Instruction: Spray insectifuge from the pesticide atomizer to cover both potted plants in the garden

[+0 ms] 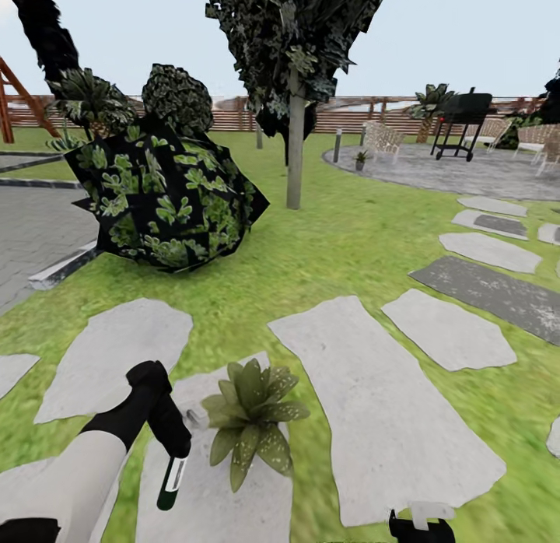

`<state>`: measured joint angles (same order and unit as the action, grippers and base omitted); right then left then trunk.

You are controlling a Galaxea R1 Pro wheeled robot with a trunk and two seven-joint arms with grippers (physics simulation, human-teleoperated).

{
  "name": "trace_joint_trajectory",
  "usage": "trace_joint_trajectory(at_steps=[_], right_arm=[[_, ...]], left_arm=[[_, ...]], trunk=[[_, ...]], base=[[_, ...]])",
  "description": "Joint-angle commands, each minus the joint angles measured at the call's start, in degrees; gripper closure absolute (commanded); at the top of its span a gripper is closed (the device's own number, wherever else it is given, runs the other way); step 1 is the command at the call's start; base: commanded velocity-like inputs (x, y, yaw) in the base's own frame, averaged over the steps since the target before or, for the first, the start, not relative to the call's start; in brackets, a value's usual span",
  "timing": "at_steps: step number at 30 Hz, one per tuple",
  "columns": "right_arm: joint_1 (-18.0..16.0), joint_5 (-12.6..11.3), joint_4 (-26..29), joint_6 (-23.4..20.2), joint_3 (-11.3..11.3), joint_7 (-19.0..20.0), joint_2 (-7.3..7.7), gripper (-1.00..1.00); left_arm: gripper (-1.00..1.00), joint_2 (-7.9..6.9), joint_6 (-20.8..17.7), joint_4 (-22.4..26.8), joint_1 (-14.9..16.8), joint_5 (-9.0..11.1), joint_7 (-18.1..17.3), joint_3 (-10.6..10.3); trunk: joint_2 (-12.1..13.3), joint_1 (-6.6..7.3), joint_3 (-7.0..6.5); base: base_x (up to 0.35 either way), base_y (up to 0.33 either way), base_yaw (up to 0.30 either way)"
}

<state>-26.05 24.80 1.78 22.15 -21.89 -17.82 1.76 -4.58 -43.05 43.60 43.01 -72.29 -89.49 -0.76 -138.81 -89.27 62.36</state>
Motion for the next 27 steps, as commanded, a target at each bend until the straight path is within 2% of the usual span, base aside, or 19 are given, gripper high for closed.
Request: trace_joint_trajectory(at_steps=[1, 4, 7, 10, 13, 15, 17, 18, 21, 23, 24, 27], right_arm=[[-0.06, 0.60, -0.11, 0.20, -0.44, -0.25, 0.00, -1.00], [-0.06, 0.64, -0.11, 0.26, -0.44, -0.23, -0.04, -1.00], [-0.06, 0.70, -0.11, 0.26, -0.44, -0.18, -0.01, -1.00], [-0.06, 0.77, -0.17, 0.27, -0.44, -0.11, 0.00, -1.00], [-0.06, 0.77, -0.13, 0.27, -0.44, -0.14, 0.00, -1.00], [-0.06, 0.78, -0.16, 0.27, -0.44, -0.13, 0.00, -1.00], [-0.06, 0.78, -0.18, 0.27, -0.44, -0.11, 0.00, -1.00], [-0.06, 0.78, -0.19, 0.27, -0.44, -0.11, 0.00, -1.00], [-0.06, 0.78, -0.16, 0.27, -0.44, -0.11, 0.00, -1.00], [-0.06, 0.78, -0.14, 0.27, -0.44, -0.11, -0.05, -1.00], [-0.06, 0.78, -0.12, 0.27, -0.44, -0.11, -0.12, -1.00], [-0.06, 0.72, -0.11, 0.27, -0.44, -0.16, -0.17, -1.00]], left_arm=[[1.00, -0.10, -0.66, 0.05, -0.01, -0.38, -0.51, -0.05], [1.00, -0.27, -0.81, 0.00, -0.08, -0.33, -0.51, 0.05], [1.00, -0.40, -0.96, -0.23, -0.68, 0.16, 5.15, 0.46], [1.00, -0.60, -0.63, 0.24, -4.30, 0.49, 7.54, 0.73], [1.00, -1.04, -0.43, 0.08, -5.34, 0.62, 7.85, 0.90], [1.00, -0.91, -0.38, 0.36, -7.60, 0.81, 9.53, 0.98], [1.00, -0.90, -0.34, 0.12, -8.69, 2.81, 12.82, 1.17], [1.00, -0.97, 0.06, 0.01, -8.93, 4.69, 14.91, 1.28], [1.00, -1.18, 7.62, -0.97, -11.19, 15.14, 23.81, 2.00], [1.00, -1.21, 10.22, -1.32, -12.12, 18.55, 26.53, 2.29], [1.00, -1.17, 10.99, -1.36, -12.44, 19.70, 27.59, 2.42], [1.00, -1.21, 11.26, -1.42, -12.57, 20.14, 27.97, 2.50]], trunk=[[-0.02, 0.01, 0.05], [-0.02, 0.01, 0.05], [-0.02, 0.01, 0.05], [-0.02, 0.01, 0.05], [-0.02, 0.01, 0.05], [-0.02, 0.01, 0.05], [-0.02, 0.01, 0.05], [-0.02, 0.01, 0.05], [-0.02, 0.01, 0.05], [-0.02, 0.01, 0.05], [-0.02, 0.01, 0.05], [-0.02, 0.01, 0.05]], base=[[0.004, 0.001, -0.254], [0.001, 0.000, -0.095], [0.000, 0.000, -0.010], [0.000, 0.000, -0.001], [0.000, 0.000, 0.000], [0.000, 0.000, 0.000], [0.000, 0.000, 0.000], [0.000, 0.000, 0.000], [0.000, 0.000, 0.000], [0.000, 0.000, 0.000], [0.000, 0.000, 0.000], [0.000, 0.000, 0.000]])
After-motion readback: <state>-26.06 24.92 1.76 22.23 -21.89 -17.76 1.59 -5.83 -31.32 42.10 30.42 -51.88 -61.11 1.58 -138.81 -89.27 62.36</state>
